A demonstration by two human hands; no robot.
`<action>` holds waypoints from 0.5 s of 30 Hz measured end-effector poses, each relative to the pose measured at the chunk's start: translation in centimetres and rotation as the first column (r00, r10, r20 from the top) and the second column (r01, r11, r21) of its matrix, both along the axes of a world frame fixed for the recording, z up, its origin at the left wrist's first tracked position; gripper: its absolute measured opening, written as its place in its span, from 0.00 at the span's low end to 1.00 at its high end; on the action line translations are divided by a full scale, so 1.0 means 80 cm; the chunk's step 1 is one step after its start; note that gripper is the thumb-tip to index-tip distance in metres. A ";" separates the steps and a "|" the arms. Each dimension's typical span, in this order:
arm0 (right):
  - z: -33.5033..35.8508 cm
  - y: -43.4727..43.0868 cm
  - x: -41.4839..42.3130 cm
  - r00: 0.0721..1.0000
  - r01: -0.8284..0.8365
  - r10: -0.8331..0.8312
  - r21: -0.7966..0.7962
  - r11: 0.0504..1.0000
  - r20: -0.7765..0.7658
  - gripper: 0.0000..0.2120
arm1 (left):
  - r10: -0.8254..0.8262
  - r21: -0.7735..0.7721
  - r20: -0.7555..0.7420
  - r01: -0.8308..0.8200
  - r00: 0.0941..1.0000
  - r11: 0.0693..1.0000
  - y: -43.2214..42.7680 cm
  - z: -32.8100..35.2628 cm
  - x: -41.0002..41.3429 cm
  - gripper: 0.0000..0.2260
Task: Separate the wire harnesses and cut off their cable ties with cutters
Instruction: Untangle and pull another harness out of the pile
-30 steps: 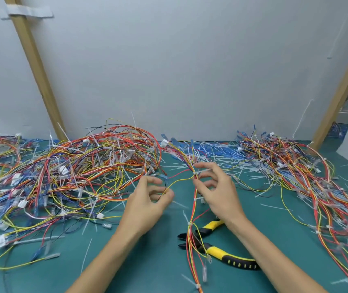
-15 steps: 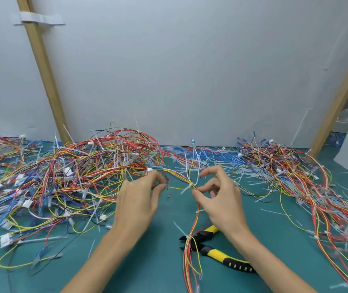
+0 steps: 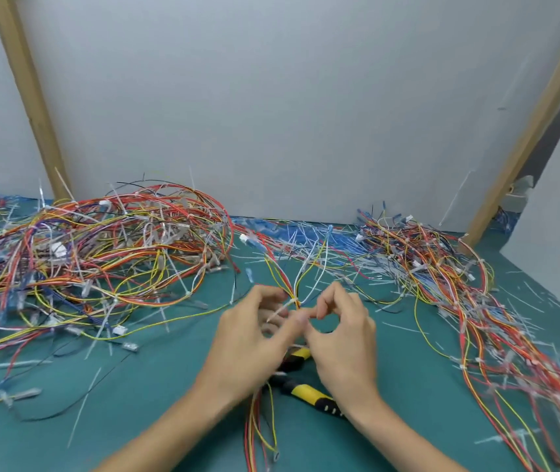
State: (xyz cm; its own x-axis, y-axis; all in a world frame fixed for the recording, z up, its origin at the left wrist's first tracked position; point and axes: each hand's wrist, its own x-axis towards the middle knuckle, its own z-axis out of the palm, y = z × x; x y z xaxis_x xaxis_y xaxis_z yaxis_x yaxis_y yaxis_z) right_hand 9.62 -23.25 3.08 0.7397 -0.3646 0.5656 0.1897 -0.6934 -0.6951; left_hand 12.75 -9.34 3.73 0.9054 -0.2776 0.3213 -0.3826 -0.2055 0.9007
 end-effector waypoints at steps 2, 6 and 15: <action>0.004 -0.003 -0.002 1.000 -0.014 0.014 -0.028 1.000 0.004 0.17 | -0.015 -0.118 -0.121 0.000 0.993 0.993 -0.008 0.001 0.019 0.07; 0.004 -0.005 0.005 0.972 -0.178 0.191 0.104 0.979 -0.137 0.09 | -0.047 -0.211 -0.103 0.024 0.994 0.977 -0.011 -0.017 0.035 0.02; 0.002 -0.017 0.013 0.925 -0.269 0.368 0.521 0.810 -0.094 0.05 | -0.165 -0.400 -0.165 0.087 0.972 0.912 -0.009 -0.035 0.044 0.04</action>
State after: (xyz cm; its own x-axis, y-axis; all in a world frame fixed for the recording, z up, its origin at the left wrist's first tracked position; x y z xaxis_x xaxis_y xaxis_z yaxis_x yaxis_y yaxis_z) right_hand 10.62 -24.62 3.26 0.9340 -0.2819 0.2196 0.1753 -0.1742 -0.9690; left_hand 16.26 -10.06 0.90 0.9257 -0.2824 0.2517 -0.1952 0.2134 0.9573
